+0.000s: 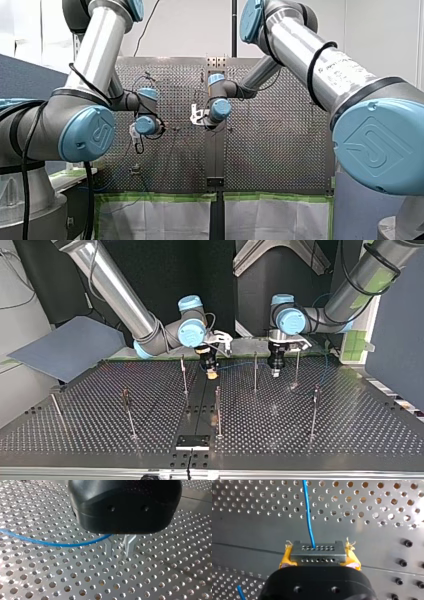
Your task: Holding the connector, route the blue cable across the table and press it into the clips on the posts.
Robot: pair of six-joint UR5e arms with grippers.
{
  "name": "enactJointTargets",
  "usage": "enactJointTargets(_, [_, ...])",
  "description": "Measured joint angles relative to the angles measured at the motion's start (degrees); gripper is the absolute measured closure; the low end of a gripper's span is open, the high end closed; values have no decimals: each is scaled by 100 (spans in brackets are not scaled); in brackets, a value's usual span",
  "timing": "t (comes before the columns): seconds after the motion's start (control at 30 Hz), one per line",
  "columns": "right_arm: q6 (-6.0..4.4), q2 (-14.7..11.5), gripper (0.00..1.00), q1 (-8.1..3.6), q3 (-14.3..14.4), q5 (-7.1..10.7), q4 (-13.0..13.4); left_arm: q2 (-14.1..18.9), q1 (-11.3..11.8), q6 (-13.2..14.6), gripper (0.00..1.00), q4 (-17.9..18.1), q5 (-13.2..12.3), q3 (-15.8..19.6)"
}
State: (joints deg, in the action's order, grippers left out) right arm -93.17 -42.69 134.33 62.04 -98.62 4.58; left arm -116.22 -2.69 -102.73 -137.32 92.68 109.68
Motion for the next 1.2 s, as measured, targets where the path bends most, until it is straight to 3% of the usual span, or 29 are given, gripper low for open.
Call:
enactJointTargets(0.03, [0, 0, 100, -2, 0, 0, 0, 0, 0, -1, 34, -15, 0, 0])
enactJointTargets(0.07, [0, 0, 100, -2, -1, 2, 0, 1, 0, -3, 22, -43, 0, -1])
enactJointTargets(0.13, [0, 0, 100, -4, -2, 4, 0, 2, 1, -2, 22, -99, 3, -1])
enactJointTargets(0.17, [0, 0, 100, -5, -2, 5, 0, 2, 2, -2, 0, -130, 6, -1])
enactJointTargets(0.47, [-1, 0, 100, -13, -2, 25, -14, 23, -55, 85, 0, -554, 308, 0])
enactJointTargets(0.67, [0, 0, 100, -30, -1, 32, -28, 132, -109, 180, 0, -899, 370, 26])
enactJointTargets(1.0, [-7, 0, 100, -61, 3, 63, -53, 616, -319, 277, 0, -1451, 467, 376])
enactJointTargets(1.2, [-5, 0, 100, -77, 5, 73, -85, 971, -469, 263, 0, -1411, 500, 695])
